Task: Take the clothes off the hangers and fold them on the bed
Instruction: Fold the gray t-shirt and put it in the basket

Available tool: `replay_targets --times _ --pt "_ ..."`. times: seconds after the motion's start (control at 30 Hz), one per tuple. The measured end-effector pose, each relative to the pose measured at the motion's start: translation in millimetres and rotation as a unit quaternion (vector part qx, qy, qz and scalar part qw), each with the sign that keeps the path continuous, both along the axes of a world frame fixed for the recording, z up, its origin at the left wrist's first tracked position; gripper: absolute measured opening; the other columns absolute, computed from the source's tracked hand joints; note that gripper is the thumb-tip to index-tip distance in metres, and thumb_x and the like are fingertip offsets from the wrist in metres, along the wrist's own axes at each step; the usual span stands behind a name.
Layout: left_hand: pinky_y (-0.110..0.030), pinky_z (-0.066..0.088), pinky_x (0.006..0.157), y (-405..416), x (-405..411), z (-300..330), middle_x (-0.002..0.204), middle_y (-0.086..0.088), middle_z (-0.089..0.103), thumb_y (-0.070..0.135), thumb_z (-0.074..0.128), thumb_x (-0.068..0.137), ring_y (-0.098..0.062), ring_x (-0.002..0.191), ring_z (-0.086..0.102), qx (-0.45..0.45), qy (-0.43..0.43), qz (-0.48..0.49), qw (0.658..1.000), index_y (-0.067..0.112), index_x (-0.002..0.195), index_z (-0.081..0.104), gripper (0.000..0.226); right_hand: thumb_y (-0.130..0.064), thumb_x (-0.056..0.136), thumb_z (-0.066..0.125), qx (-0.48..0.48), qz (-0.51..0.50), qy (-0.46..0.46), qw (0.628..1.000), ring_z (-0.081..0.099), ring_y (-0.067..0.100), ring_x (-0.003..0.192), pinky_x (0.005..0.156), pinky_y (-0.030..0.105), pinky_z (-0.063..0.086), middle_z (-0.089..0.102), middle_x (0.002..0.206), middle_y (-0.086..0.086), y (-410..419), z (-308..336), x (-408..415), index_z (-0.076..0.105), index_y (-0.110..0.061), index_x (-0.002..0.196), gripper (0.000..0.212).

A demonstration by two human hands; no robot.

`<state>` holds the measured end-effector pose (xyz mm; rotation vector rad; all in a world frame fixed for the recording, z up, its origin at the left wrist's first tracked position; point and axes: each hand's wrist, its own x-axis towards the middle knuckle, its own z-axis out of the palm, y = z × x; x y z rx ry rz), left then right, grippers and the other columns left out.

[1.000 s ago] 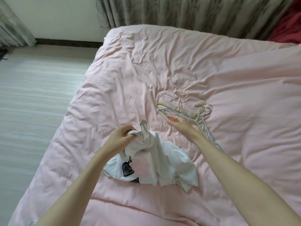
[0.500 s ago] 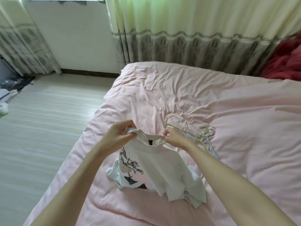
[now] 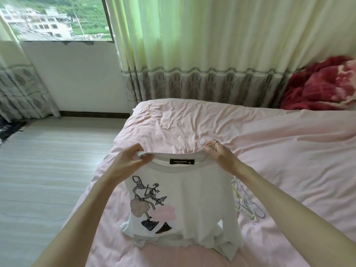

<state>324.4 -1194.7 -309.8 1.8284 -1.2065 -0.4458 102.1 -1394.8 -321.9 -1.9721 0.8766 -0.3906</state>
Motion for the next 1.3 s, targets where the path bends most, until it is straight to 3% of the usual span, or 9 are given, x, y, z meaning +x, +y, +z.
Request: replay_targets --times 0.1,0.27,0.53,0.83,0.9,0.97,1.07,1.2,1.3 --pt "-0.022 0.035 0.057 -10.4 4.3 14.9 0.07 0.006 0.056 0.069 0.064 0.055 -0.007 0.062 0.049 0.027 -0.029 -0.015 0.999 0.017 0.075 0.055 0.056 -0.067 0.07 0.052 -0.012 0.042 0.008 0.999 0.042 0.016 0.072 0.07 0.035 0.031 0.042 0.078 0.002 -7.1 25.6 -12.5 0.047 -0.007 0.082 0.061" --pt "-0.042 0.044 0.079 -24.0 12.5 46.0 0.095 -0.008 0.061 0.066 0.056 0.059 -0.027 0.089 0.055 0.035 -0.021 -0.057 0.998 0.012 0.091 0.057 0.062 -0.023 0.066 0.048 0.058 0.087 -0.013 0.994 0.036 0.015 0.063 0.054 0.024 0.029 0.039 0.068 -0.001 -10.3 76.6 -34.7 0.042 -0.013 0.07 0.012" --pt "-0.037 0.03 0.077 -29.5 7.4 71.6 0.082 -0.002 0.054 0.049 0.063 0.056 -0.018 0.082 0.048 0.071 0.07 -0.129 0.987 0.01 0.082 0.062 0.047 -0.004 0.087 0.058 -0.084 0.054 0.043 0.994 0.04 0.016 0.071 0.065 0.028 0.031 0.044 0.075 0.006 -26.9 86.6 -54.0 0.054 0.018 0.092 0.023" --pt "-0.032 0.034 0.068 -29.7 3.9 59.2 0.077 -0.004 0.056 0.052 0.065 0.069 -0.017 0.074 0.048 0.061 0.021 -0.108 0.992 0.02 0.087 0.064 0.036 -0.03 0.094 0.053 -0.075 -0.029 -0.077 0.994 0.03 0.002 0.046 0.048 0.019 0.026 0.03 0.056 -0.007 -24.2 78.5 -57.2 0.031 -0.015 0.059 0.044" --pt "-0.024 0.039 0.065 -36.3 1.5 58.0 0.077 0.003 0.06 0.037 0.067 0.079 -0.012 0.071 0.05 0.002 -0.048 -0.044 0.998 0.034 0.08 0.06 0.007 -0.039 0.094 0.049 -0.057 -0.018 -0.099 0.993 0.034 0.004 0.05 0.051 0.021 0.03 0.034 0.059 -0.004 -21.4 79.7 -55.7 0.033 -0.016 0.062 0.042" --pt "-0.008 0.038 0.063 -41.7 -3.2 61.8 0.082 0.001 0.063 0.015 0.067 0.086 -0.007 0.073 0.051 -0.063 -0.068 -0.004 0.996 0.032 0.08 0.06 0.019 -0.053 0.086 0.048 -0.075 -0.023 -0.098 0.992 0.032 0.01 0.053 0.053 0.027 0.028 0.033 0.059 -0.003 -22.0 83.2 -54.8 0.031 -0.017 0.062 0.047" --pt "-0.013 0.04 0.058 -42.0 -3.2 69.6 0.089 -0.008 0.065 0.021 0.068 0.085 -0.016 0.074 0.055 -0.067 -0.068 0.056 0.994 0.022 0.09 0.061 0.009 -0.069 0.075 0.057 -0.201 -0.005 0.014 0.979 0.043 0.01 0.055 0.056 0.028 0.035 0.045 0.06 -0.007 -23.6 91.5 -57.5 0.045 -0.016 0.069 0.055" --pt "-0.024 0.038 0.057 -25.0 -2.8 62.2 0.08 0.005 0.058 0.041 0.073 0.076 -0.017 0.074 0.054 0.104 -0.175 0.018 0.979 0.02 0.09 0.058 0.029 -0.063 0.069 0.069 -0.346 0.091 0.291 0.887 0.055 0.016 0.078 0.071 0.031 0.044 0.059 0.082 -0.005 -17.5 75.4 -59.1 0.049 -0.021 0.09 0.051" --pt "-0.017 0.034 0.055 -15.7 -17.1 40.3 0.082 0.005 0.057 0.044 0.073 0.076 -0.013 0.073 0.051 0.224 -0.224 -0.048 0.947 0.019 0.087 0.056 0.033 -0.045 0.08 0.069 -0.321 0.079 0.306 0.893 0.06 0.023 0.089 0.071 0.026 0.044 0.063 0.089 0.001 -23.1 52.9 -62.6 0.049 -0.02 0.076 0.033"
